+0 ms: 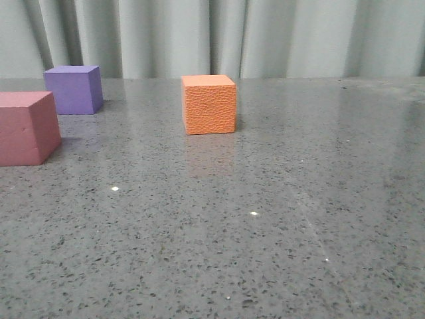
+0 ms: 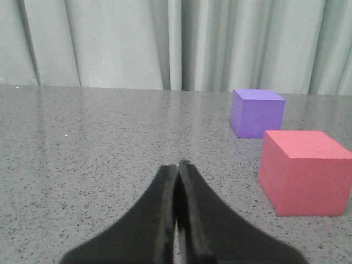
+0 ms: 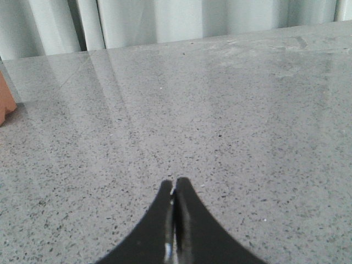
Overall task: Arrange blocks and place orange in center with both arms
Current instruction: 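Move the left gripper over the orange cube at the table center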
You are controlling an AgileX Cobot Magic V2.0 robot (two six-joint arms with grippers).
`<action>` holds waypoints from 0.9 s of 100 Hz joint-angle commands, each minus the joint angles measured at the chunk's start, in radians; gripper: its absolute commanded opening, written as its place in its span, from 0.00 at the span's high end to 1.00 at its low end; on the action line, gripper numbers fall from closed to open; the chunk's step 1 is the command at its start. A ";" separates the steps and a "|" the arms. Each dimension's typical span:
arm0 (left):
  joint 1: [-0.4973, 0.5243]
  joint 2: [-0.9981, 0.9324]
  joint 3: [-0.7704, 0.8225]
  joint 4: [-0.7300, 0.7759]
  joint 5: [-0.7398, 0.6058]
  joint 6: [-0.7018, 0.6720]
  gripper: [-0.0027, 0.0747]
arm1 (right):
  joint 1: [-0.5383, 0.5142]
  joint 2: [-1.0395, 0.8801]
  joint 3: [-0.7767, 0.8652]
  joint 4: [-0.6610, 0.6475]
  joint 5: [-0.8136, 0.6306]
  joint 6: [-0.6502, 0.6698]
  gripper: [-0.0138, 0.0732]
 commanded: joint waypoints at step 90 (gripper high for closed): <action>0.001 -0.031 0.055 -0.008 -0.187 -0.003 0.98 | -0.008 -0.021 -0.014 -0.001 -0.090 -0.012 0.92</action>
